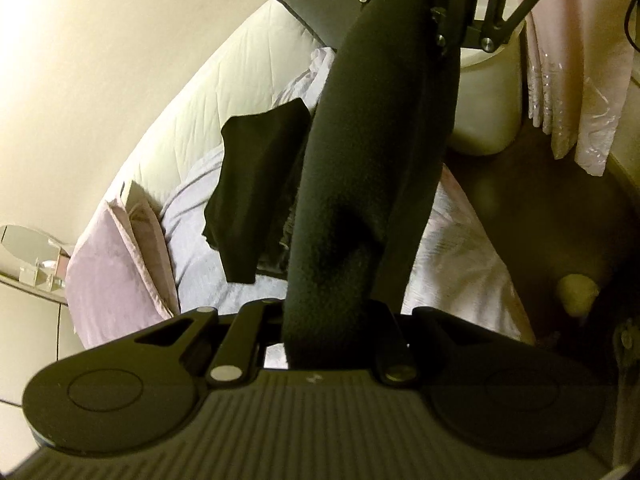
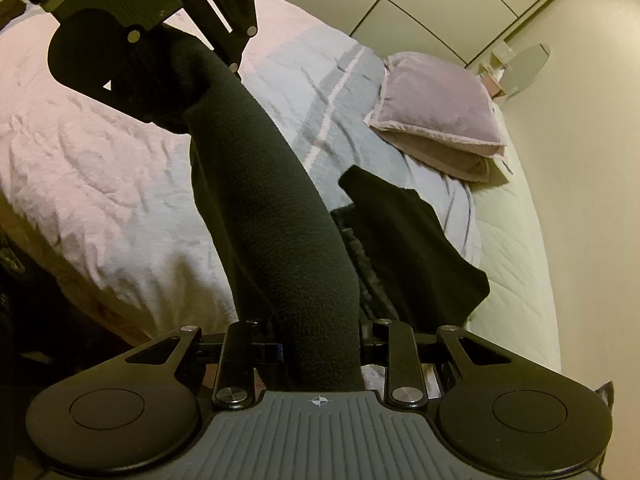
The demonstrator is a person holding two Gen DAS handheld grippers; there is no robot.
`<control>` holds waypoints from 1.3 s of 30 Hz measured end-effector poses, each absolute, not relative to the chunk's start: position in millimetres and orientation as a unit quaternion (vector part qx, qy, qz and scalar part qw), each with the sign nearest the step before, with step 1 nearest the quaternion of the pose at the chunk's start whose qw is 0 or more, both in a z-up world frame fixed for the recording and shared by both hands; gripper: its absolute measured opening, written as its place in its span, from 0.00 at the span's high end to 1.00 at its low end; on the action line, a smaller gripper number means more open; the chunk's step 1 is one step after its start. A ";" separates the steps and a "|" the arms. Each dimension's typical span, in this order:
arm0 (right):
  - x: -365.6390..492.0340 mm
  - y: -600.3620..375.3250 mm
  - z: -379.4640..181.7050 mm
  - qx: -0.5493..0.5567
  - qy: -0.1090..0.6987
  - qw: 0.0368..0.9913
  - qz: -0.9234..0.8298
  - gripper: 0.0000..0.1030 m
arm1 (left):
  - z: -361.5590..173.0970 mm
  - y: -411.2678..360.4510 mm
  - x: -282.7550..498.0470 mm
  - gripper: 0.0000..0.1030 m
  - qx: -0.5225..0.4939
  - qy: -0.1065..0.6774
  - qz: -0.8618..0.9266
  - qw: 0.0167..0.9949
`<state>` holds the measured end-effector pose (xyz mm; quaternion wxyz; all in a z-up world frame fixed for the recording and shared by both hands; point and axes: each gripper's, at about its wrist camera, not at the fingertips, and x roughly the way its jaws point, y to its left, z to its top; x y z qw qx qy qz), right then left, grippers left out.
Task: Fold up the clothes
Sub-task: 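Carry the folded sweater with both grippers toward the clothes stack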
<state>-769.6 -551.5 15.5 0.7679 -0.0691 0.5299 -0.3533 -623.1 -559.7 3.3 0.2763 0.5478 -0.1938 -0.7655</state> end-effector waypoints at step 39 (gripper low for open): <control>-892.1 -925.9 -148.0 -0.190 0.569 0.746 -0.287 0.66 | -179.7 -929.6 -768.5 0.80 0.614 -0.192 -0.702 0.305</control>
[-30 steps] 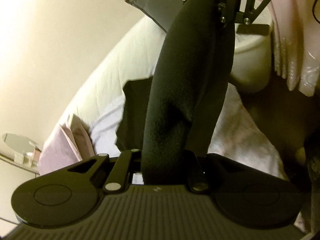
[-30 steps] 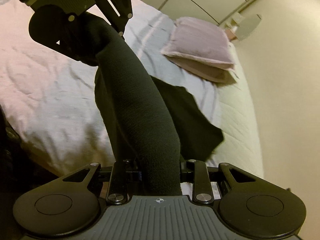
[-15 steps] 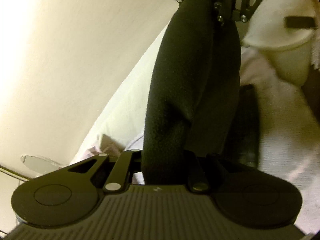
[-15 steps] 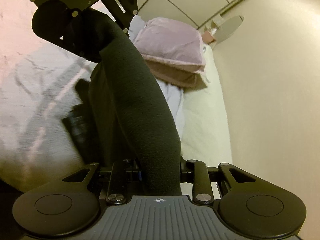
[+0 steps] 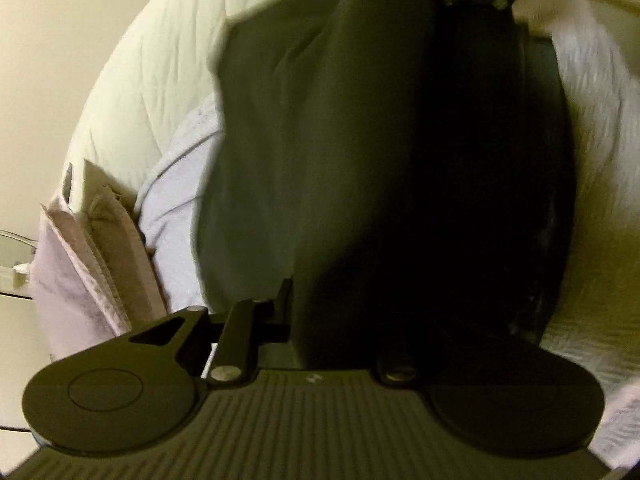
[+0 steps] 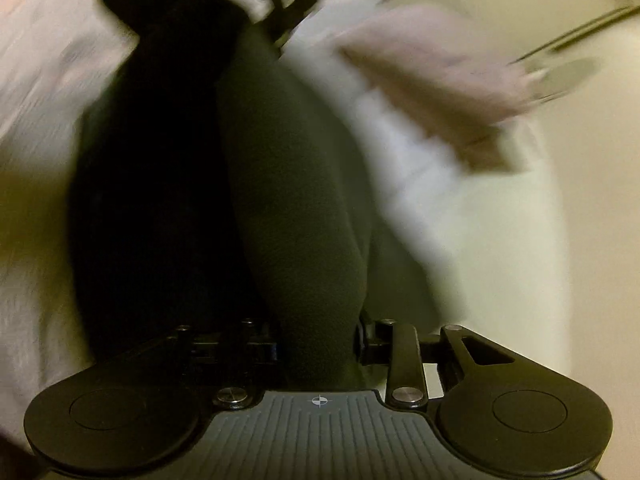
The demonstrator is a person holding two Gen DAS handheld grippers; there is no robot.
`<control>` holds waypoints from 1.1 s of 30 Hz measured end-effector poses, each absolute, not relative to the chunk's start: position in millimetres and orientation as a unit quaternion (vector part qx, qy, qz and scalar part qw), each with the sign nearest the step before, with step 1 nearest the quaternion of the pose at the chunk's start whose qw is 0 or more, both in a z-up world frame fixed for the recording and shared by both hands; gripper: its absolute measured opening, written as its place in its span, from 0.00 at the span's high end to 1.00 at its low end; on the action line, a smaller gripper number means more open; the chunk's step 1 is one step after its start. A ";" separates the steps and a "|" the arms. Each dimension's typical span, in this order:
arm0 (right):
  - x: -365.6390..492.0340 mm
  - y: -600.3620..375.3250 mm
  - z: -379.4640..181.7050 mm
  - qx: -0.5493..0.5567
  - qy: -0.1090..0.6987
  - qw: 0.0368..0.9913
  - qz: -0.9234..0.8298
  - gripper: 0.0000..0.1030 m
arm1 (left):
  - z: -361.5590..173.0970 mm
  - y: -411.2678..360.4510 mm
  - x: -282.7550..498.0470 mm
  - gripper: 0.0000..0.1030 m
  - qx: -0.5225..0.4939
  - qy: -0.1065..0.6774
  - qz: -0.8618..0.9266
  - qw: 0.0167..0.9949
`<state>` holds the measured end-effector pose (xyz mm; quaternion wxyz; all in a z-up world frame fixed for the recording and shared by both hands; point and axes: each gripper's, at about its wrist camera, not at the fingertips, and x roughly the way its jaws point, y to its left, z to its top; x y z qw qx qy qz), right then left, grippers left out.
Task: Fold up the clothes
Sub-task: 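Carry the folded sweater with both grippers toward the clothes stack, then lower the sweater onto the stacked jeans with both grippers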
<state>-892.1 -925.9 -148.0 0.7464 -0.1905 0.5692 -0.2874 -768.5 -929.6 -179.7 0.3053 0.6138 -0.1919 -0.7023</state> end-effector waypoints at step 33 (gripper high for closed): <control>-875.8 -895.2 -151.5 -0.141 0.607 0.713 -0.321 0.82 | -193.5 -883.3 -702.9 0.83 0.579 -0.276 -0.705 0.304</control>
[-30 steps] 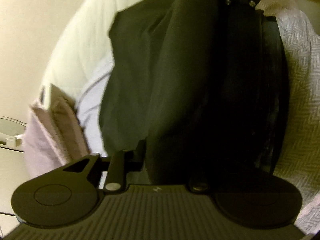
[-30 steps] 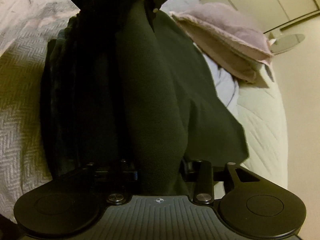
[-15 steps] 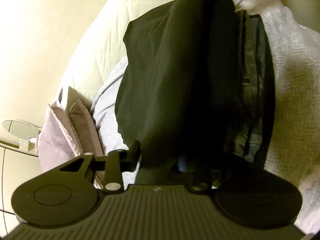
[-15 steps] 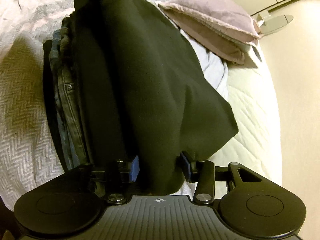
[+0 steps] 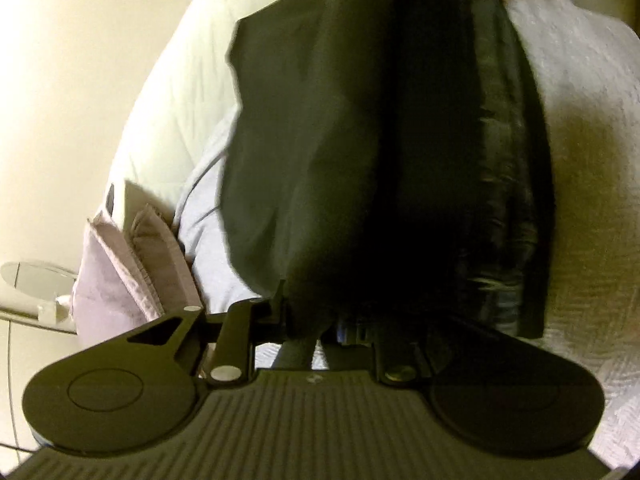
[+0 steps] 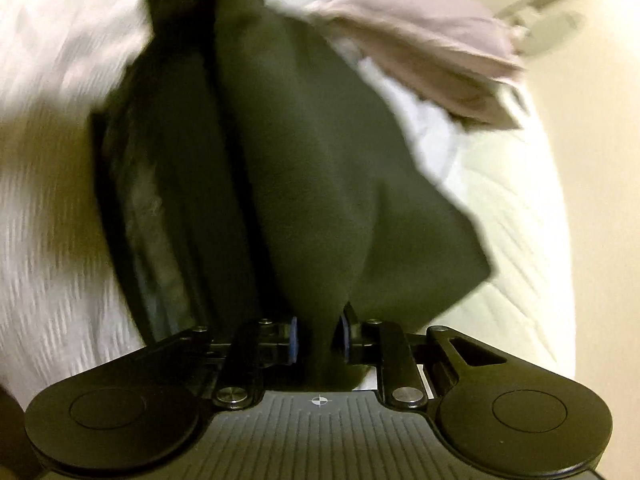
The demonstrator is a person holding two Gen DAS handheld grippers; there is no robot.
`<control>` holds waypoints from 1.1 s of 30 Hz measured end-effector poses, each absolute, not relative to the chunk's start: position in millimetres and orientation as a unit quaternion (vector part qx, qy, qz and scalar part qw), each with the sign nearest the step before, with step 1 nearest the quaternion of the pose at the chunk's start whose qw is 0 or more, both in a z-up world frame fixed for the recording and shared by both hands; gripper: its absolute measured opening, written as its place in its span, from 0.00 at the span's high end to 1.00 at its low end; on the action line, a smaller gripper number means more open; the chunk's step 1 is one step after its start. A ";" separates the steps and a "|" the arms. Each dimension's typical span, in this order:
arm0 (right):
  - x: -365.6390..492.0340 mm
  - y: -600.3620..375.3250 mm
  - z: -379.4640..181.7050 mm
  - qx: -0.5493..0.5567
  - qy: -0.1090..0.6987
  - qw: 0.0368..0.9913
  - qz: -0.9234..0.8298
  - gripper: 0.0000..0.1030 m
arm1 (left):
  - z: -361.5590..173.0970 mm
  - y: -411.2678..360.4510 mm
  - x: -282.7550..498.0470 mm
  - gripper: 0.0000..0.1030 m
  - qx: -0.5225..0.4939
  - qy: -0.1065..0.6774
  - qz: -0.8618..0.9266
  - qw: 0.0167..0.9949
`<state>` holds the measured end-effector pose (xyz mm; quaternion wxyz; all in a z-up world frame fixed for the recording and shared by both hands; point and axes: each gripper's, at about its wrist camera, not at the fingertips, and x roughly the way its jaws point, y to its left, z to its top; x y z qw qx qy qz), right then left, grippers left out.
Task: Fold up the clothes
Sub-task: 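Lower the sweater onto the stacked jeans with both grippers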
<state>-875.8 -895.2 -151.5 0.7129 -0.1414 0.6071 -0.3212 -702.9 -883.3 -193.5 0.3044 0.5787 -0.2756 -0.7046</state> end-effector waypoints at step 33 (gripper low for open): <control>-893.6 -898.6 -111.9 -0.073 0.572 0.747 -0.331 0.81 | -157.9 -862.9 -725.5 0.88 0.558 -0.219 -0.731 0.325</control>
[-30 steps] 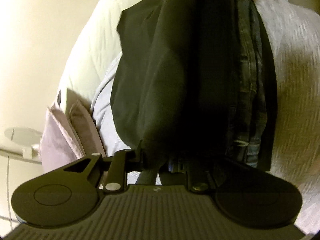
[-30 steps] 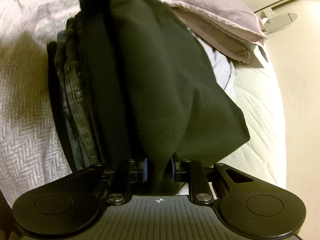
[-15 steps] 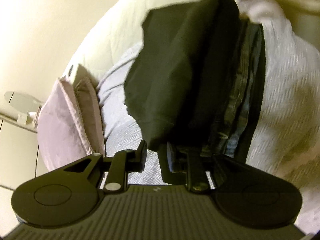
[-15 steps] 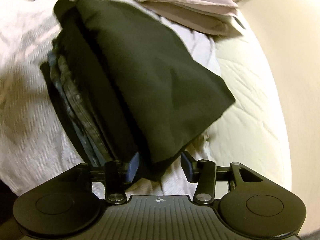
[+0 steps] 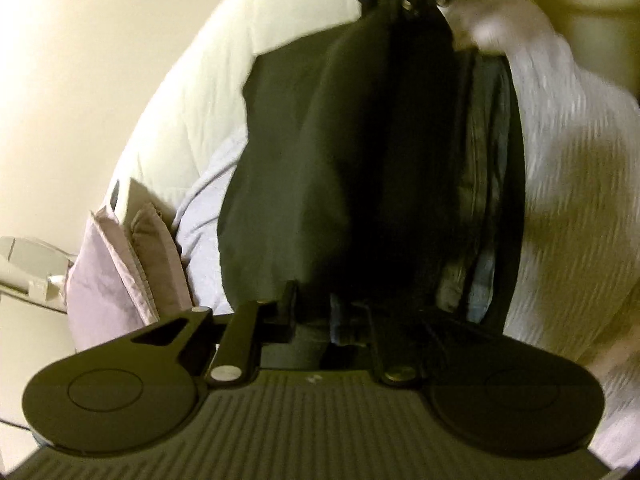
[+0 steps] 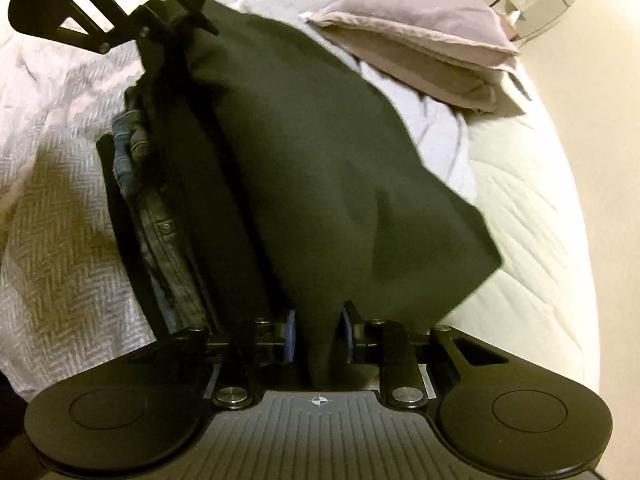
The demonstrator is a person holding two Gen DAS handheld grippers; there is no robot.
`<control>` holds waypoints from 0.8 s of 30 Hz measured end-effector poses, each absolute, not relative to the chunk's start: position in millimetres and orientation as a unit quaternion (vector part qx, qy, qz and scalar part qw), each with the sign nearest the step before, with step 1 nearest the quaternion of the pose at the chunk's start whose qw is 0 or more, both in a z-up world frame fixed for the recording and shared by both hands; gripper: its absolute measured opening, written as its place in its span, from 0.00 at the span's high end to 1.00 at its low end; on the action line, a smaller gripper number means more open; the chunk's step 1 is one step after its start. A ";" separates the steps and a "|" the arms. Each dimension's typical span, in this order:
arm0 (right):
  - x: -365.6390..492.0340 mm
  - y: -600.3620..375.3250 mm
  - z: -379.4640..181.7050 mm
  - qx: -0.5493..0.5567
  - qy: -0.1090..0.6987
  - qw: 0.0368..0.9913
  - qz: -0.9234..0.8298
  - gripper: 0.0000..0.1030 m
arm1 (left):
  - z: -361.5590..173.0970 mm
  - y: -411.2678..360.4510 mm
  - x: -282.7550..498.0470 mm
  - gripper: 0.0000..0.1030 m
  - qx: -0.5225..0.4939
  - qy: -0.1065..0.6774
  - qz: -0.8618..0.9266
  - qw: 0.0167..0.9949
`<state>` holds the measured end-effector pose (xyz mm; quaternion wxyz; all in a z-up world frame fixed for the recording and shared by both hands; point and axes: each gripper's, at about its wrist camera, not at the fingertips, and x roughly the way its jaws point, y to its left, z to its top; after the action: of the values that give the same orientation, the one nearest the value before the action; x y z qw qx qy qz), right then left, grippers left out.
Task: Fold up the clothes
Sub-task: 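Lower the sweater onto the stacked jeans with both grippers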
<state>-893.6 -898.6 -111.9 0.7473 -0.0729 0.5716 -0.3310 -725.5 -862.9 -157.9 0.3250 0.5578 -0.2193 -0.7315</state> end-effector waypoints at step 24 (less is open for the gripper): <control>-909.5 -978.1 -68.0 0.276 0.397 0.800 -0.354 0.73 | -131.1 -932.1 -713.5 0.80 0.522 0.016 -0.761 0.384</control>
<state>-909.5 -978.1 -68.0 0.8003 0.2765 0.3969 -0.3543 -713.5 -932.1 -131.1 0.3843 0.5220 0.0162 -0.7613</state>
